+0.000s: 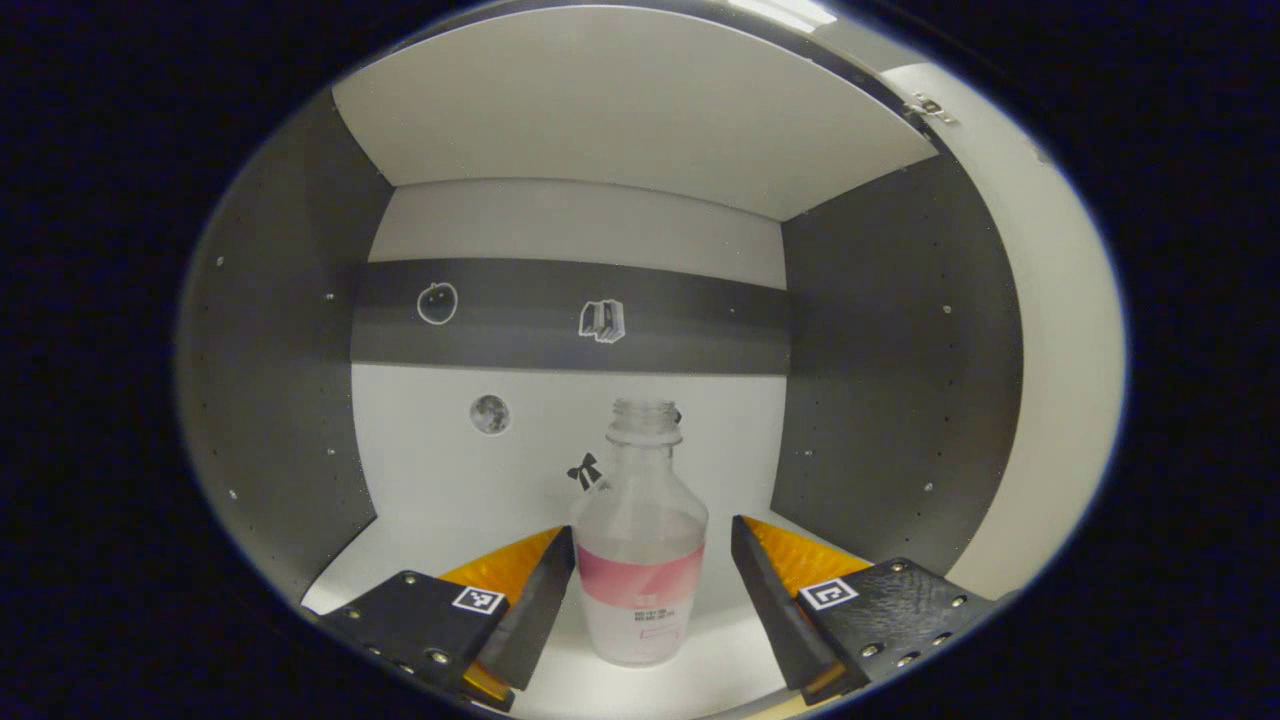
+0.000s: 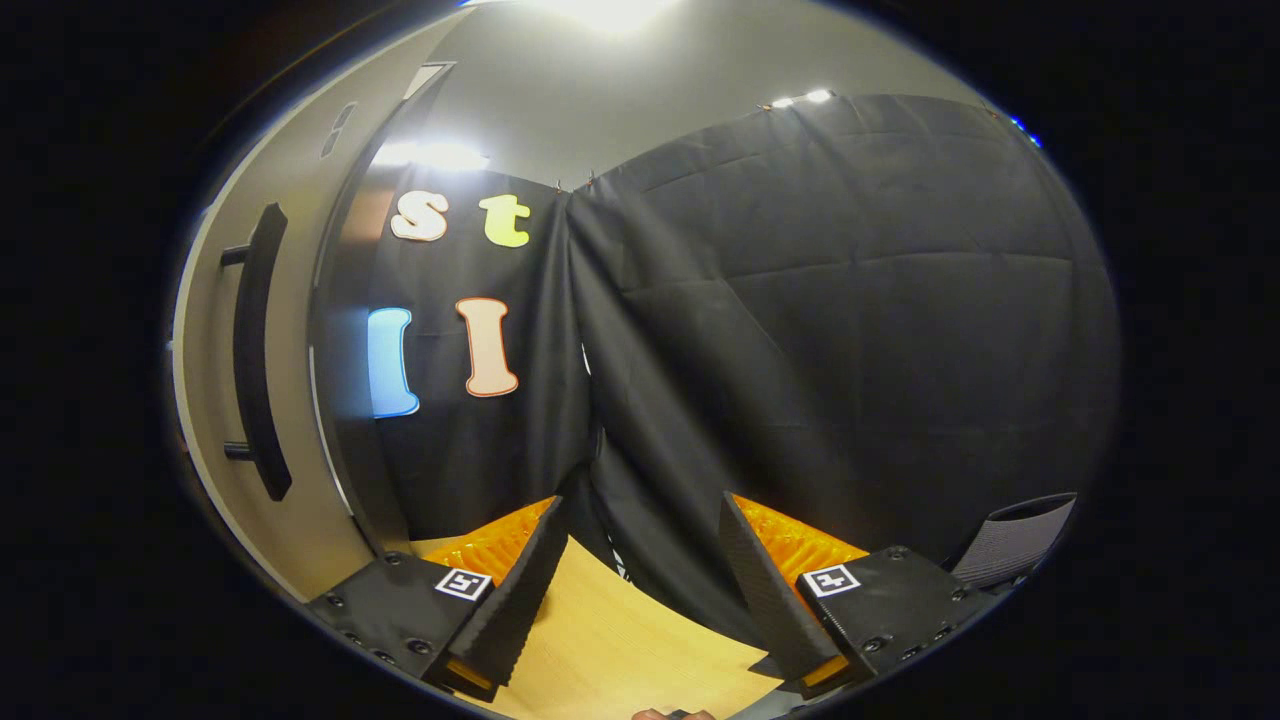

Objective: Grasp the bottle in the cabinet with the left hand and place it on the coaster, then close the right door with the right hand and the left door with the left hand.

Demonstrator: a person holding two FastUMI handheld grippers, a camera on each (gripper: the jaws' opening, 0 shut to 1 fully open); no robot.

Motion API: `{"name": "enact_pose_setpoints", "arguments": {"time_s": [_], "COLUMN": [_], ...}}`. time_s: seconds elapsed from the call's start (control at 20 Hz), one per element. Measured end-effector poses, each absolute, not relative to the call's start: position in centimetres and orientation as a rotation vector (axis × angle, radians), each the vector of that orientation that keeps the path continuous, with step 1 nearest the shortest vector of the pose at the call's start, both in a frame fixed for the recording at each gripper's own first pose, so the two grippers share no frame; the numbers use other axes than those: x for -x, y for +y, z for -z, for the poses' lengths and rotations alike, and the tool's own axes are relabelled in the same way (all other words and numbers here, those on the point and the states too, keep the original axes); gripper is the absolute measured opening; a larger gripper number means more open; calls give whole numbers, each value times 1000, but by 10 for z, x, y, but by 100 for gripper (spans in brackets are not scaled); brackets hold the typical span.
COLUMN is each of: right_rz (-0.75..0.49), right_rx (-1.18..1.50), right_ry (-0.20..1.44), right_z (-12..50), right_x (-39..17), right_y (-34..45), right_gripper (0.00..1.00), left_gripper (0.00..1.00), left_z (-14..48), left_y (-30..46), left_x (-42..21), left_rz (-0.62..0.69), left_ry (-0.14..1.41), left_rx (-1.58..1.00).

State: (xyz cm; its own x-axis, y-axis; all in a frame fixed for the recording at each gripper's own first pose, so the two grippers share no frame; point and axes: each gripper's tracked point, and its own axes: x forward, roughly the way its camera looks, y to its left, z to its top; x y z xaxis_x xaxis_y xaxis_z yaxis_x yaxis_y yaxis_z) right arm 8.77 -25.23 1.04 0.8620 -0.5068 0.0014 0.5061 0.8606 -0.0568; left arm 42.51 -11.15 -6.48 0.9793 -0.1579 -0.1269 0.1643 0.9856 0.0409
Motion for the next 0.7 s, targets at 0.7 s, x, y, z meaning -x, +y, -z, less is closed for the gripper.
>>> {"name": "enact_pose_setpoints", "arguments": {"time_s": [0.7], "right_rz": [472], "right_rx": [39], "right_ry": [14], "right_z": [-7], "right_x": [-101], "right_y": [-251], "right_gripper": [97], "left_gripper": [68], "left_z": [36], "left_y": [-128], "left_x": [-385], "left_rz": [215], "left_ry": [102], "left_rx": [-59]}}
